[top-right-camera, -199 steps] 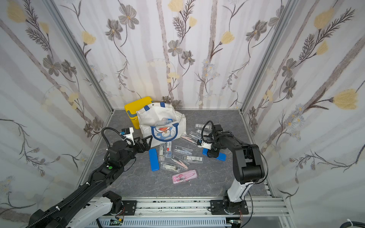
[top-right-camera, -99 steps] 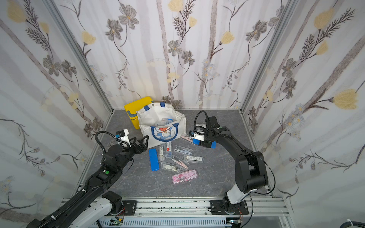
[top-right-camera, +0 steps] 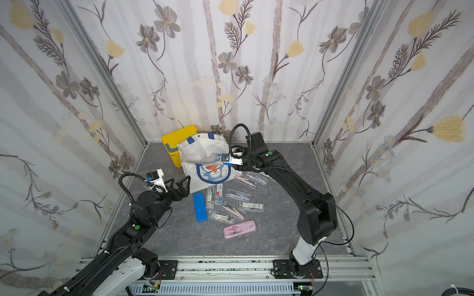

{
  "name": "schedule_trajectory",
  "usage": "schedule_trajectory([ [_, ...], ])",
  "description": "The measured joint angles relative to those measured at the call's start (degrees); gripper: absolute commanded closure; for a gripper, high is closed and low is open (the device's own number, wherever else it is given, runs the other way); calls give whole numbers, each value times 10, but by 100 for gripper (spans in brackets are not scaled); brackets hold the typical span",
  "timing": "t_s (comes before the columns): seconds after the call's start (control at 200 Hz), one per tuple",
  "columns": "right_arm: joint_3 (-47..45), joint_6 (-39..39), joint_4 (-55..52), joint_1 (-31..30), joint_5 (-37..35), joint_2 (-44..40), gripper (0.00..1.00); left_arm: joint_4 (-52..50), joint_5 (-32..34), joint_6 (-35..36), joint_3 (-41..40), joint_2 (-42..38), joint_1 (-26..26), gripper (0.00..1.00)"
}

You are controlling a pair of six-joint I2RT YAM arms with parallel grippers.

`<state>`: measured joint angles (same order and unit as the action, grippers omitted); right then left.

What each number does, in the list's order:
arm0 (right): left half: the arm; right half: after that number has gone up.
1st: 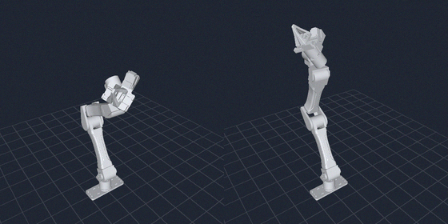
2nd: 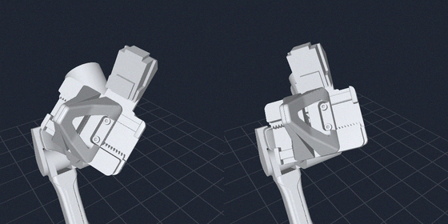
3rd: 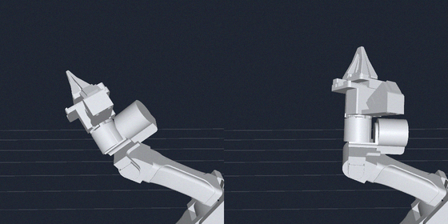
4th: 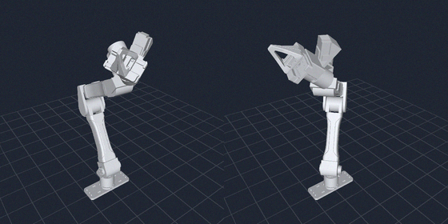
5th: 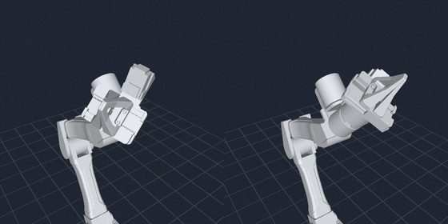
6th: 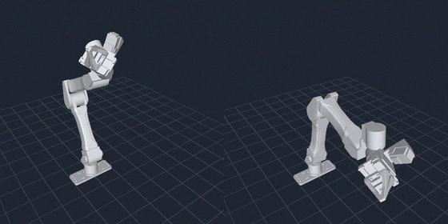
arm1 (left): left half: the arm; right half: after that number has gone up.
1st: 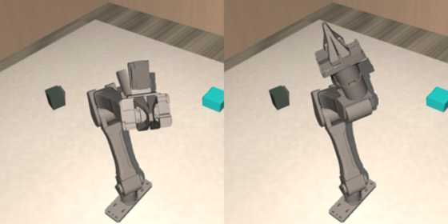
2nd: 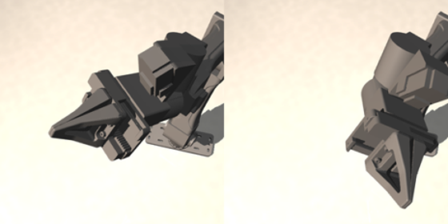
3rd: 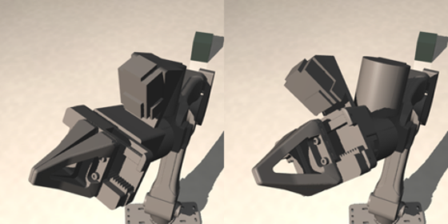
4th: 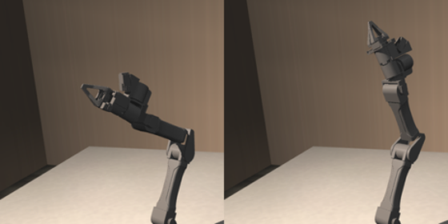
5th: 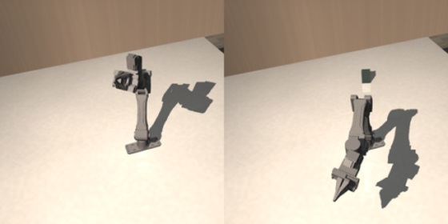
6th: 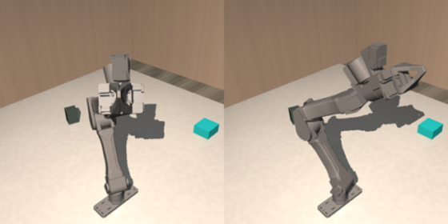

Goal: Put the compass set into the canvas bag
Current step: Place the compass set in the canvas bag.

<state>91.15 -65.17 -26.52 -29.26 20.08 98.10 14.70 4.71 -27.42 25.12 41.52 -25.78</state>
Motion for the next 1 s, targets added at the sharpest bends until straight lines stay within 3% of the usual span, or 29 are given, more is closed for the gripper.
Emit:
schedule_trajectory([
  [0.59, 156, 4, 118, -49, 102, 146, 52, -23, 11, -13, -10, -47, 0, 0],
  [1.004, 250, 38, 154, -45, 112, 285, 52, -49, 35, -13, -28, -88, 0, 0],
])
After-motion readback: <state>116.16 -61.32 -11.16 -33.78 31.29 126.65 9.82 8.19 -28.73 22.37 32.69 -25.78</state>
